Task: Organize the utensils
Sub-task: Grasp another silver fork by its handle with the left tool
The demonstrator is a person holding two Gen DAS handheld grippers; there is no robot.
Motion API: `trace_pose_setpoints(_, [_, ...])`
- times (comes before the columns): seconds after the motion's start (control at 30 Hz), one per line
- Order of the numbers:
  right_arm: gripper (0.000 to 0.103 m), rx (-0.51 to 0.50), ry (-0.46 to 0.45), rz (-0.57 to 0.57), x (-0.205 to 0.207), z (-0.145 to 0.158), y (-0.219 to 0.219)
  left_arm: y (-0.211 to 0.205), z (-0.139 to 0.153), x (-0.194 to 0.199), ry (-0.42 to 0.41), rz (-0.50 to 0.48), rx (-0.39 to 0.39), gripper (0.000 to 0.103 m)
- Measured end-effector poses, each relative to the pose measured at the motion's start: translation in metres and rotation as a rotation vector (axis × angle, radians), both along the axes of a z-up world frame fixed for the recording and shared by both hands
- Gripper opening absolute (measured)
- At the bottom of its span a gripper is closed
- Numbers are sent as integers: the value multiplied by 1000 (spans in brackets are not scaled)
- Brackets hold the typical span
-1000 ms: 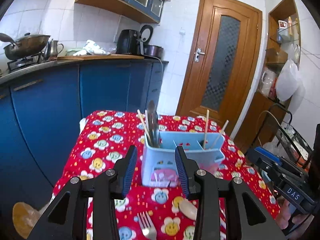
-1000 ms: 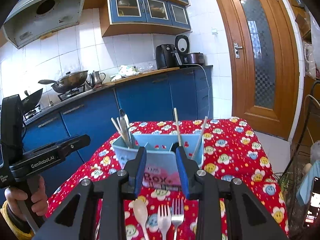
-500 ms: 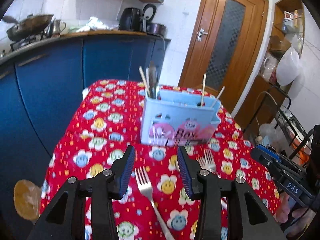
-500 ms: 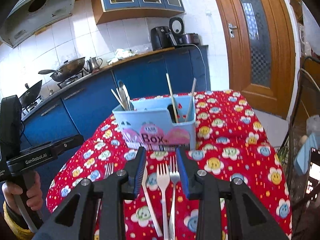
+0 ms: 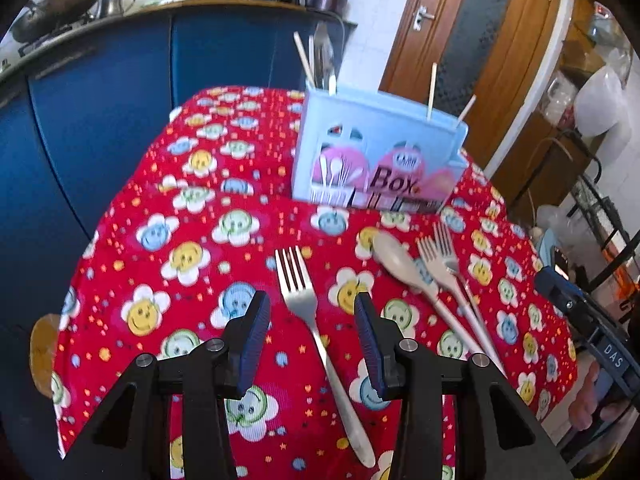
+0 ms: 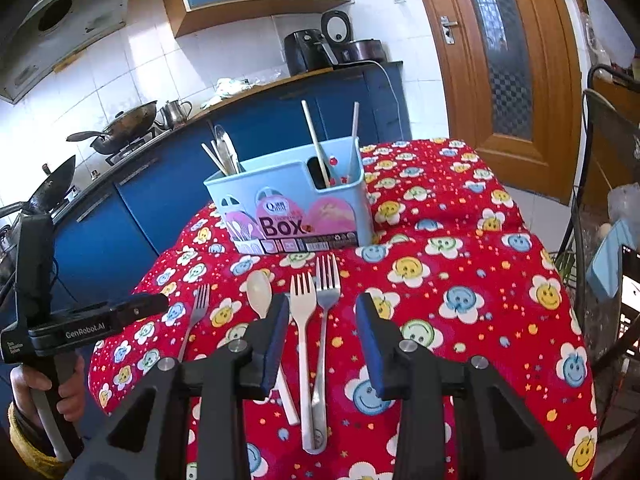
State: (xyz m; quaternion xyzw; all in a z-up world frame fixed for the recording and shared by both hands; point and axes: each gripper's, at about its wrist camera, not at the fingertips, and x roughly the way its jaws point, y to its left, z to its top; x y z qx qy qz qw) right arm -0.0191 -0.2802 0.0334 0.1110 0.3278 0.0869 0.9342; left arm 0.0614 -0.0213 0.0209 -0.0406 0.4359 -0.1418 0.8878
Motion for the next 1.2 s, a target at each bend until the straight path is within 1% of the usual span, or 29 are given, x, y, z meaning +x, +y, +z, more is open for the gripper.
trace_pose_setpoints(0.27, [39, 21, 19, -9, 0, -10, -8, -5, -22, 7, 98, -19, 20, 44])
trace_pose_setpoints(0.3, [39, 24, 21, -10, 0, -11, -8, -6, -24, 8, 108, -23, 20, 43])
trace_pose_setpoints(0.37, [39, 27, 23, -13, 0, -12, -10, -7, -29, 10, 137, -32, 20, 37])
trace_pose_setpoints(0.47, [39, 30, 24, -16, 0, -13, -12, -8, -35, 14, 181, -40, 18, 34])
trace_pose_setpoints(0.57, [39, 34, 26, -18, 0, -14, -14, -12, -34, 16, 188, -56, 57, 32])
trace_pose_setpoints(0.73, [39, 41, 34, -15, 1, -17, -15, -24, -34, 20, 203, -111, 150, 31])
trace_pose_setpoints(0.8, [39, 40, 39, -9, 2, -18, -13, -29, -34, 22, 201, -128, 187, 27])
trace_pose_setpoints(0.83, [39, 36, 42, -4, 3, -17, -12, -29, -34, 23, 199, -129, 204, 23])
trace_pose_setpoints(0.9, [39, 19, 43, 7, 4, -16, -8, -27, -34, 25, 198, -126, 210, 15])
trace_pose_setpoints(0.93, [39, 9, 44, 14, 5, -15, -6, -26, -34, 26, 195, -120, 210, 10])
trace_pose_setpoints(0.97, [39, 1, 47, 21, 6, -15, -3, -24, -35, 27, 195, -118, 202, 7])
trace_pose_setpoints(1.03, [39, -13, 56, 39, 9, -13, 1, -17, -35, 28, 196, -111, 172, 4])
trace_pose_setpoints(1.1, [39, -29, 68, 56, 12, -12, 7, -11, -35, 28, 197, -107, 146, 4])
trace_pose_setpoints(1.2, [39, -49, 89, 82, 17, -12, 14, -6, -35, 25, 190, -105, 131, 4])
